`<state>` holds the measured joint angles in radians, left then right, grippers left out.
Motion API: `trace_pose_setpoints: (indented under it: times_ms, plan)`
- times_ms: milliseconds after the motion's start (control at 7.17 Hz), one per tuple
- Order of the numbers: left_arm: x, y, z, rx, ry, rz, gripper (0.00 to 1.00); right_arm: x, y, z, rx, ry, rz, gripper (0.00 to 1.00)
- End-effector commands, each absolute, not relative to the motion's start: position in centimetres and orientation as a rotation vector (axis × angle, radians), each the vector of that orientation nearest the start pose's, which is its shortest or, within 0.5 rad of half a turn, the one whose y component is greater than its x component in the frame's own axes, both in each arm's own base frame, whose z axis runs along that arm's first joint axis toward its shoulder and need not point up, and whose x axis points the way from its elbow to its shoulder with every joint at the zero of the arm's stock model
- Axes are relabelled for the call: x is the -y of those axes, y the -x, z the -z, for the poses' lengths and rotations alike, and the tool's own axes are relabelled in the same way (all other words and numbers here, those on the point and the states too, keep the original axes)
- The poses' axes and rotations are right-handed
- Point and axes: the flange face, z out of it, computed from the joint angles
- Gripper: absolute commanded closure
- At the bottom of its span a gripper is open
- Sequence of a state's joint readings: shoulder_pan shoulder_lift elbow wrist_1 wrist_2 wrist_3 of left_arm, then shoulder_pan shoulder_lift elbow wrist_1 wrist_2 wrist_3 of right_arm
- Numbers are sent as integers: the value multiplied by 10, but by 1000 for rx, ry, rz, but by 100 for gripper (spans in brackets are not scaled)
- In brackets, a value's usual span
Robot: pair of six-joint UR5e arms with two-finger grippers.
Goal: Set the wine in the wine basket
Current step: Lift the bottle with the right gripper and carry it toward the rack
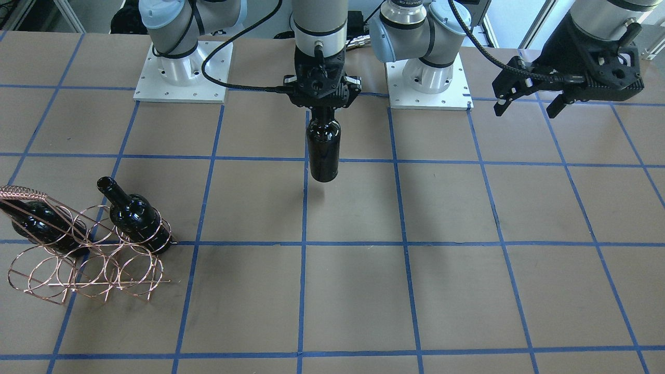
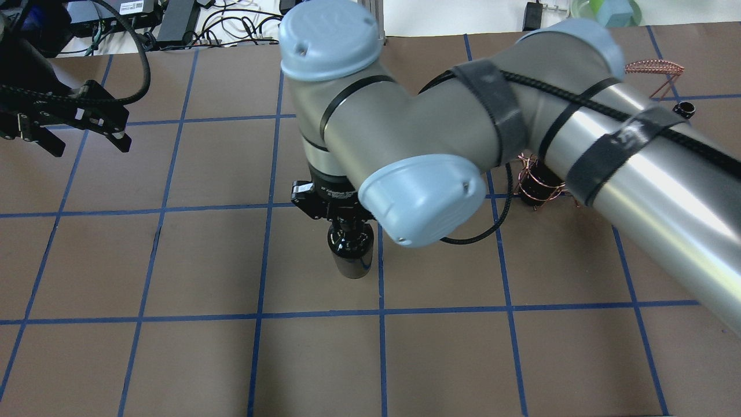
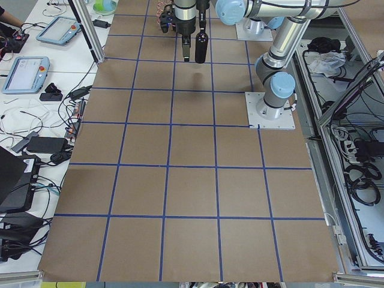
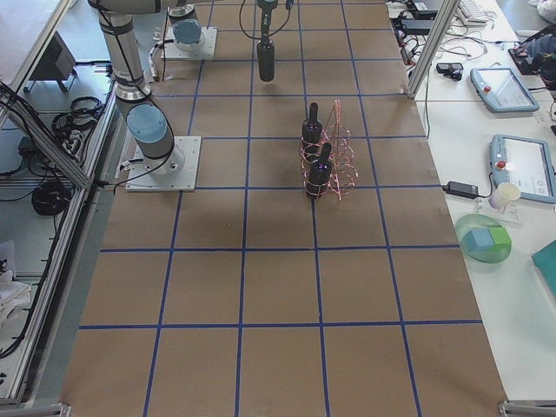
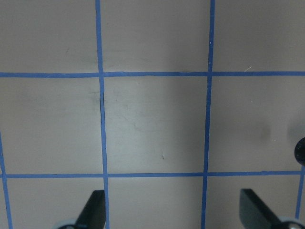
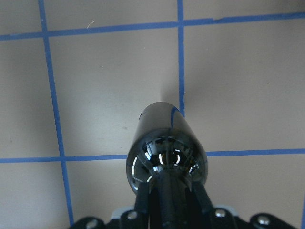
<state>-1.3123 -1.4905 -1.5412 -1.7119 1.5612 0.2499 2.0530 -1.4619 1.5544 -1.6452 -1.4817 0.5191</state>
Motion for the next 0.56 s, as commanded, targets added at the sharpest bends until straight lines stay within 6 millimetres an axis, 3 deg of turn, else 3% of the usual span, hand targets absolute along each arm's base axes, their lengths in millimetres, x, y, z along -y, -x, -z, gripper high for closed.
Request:
trace_pose_setpoints:
  times_ms: [0,419]
  plan:
    - [475,16,-525,-3159,3,-31,0,414,-290,-500,-3124,59,-7,100]
    - [474,26,-523,-3158,22,-41,0,433,-197,-547,-3166,264,50,100]
